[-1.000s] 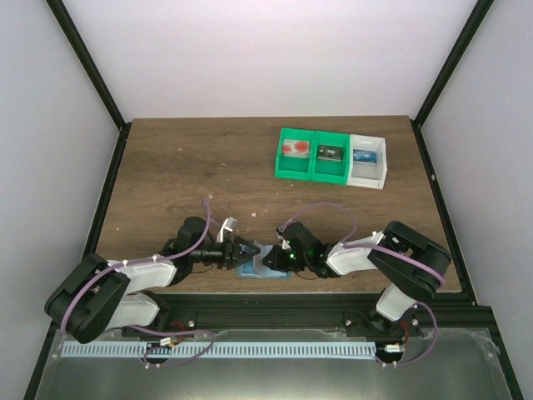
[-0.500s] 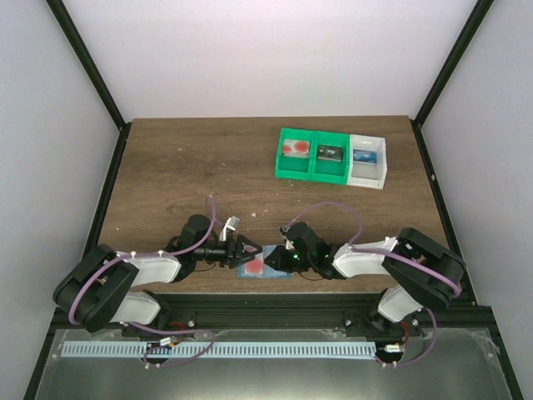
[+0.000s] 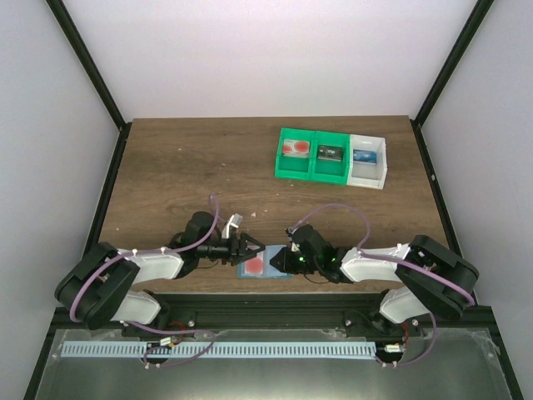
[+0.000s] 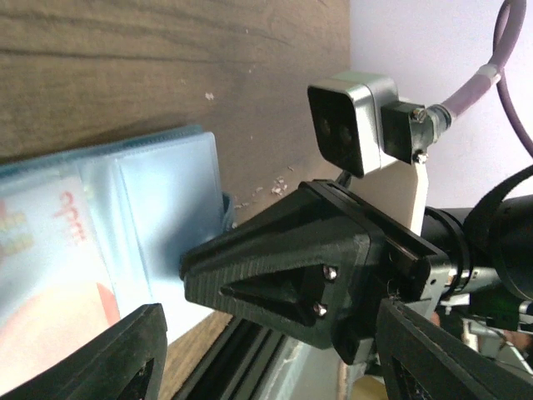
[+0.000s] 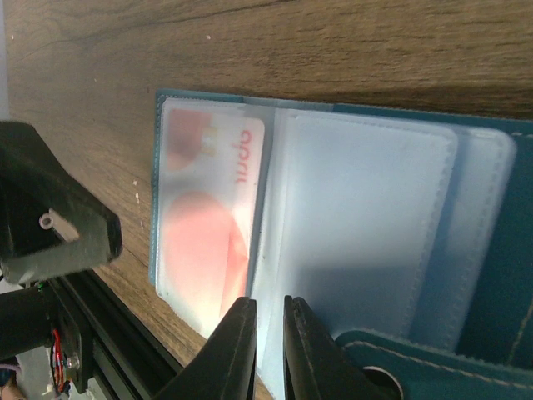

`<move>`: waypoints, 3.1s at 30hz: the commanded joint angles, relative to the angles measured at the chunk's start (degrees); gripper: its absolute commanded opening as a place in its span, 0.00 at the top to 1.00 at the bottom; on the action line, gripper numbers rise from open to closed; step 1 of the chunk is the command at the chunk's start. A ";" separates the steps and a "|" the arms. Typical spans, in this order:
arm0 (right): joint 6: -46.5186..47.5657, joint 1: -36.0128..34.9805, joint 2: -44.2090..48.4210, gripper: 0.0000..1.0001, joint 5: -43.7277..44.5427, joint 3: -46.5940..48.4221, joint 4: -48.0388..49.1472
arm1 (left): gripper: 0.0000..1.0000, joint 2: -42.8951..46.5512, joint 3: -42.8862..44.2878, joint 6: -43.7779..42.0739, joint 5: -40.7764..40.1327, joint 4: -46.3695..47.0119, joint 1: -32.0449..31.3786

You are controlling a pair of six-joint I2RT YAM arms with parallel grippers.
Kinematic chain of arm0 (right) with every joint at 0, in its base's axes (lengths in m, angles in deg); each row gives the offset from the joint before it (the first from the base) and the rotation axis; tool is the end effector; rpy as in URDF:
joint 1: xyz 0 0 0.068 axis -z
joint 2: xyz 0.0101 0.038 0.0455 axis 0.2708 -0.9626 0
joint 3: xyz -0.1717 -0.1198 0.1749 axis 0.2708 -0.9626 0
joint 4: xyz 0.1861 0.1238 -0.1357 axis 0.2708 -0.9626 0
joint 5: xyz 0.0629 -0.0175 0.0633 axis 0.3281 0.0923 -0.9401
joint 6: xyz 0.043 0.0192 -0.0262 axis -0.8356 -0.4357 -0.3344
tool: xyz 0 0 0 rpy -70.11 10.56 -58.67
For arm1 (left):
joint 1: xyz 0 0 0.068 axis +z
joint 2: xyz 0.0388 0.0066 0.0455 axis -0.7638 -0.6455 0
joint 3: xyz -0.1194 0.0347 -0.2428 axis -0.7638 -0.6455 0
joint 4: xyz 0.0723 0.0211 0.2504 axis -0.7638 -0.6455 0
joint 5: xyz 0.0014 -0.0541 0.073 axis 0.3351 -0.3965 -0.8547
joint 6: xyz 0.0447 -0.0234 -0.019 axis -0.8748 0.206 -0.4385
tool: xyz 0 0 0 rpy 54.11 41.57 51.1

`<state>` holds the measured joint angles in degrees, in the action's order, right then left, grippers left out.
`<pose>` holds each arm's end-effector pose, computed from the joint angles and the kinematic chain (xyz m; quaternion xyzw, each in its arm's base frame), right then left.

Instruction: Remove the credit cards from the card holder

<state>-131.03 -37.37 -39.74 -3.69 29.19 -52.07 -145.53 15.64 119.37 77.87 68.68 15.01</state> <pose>0.1392 0.2002 0.1285 -0.0267 0.9094 0.3929 0.1337 0.1713 -0.1499 0.1389 0.0222 0.8212 -0.5657 0.0711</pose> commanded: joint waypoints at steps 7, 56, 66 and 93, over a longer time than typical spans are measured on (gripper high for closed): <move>1.33 -0.77 -4.94 0.85 -1.39 8.33 -2.42 | 0.25 2.65 0.00 -6.83 -0.67 -8.61 5.13; 0.52 -0.85 -13.55 1.00 -0.15 7.27 -2.89 | 0.19 3.44 -1.58 -9.81 -4.03 -13.84 5.69; 0.59 -0.81 -13.78 1.00 0.05 7.64 -3.22 | 0.19 5.75 -0.21 -9.83 -4.44 -17.35 5.69; 0.56 -0.89 -13.98 1.00 -0.13 7.47 -2.48 | 0.19 2.96 -1.93 -9.12 -4.67 -14.90 5.42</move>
<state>-130.60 -37.63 -52.33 -5.77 37.69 -50.72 -141.92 13.98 111.33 73.98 54.78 20.52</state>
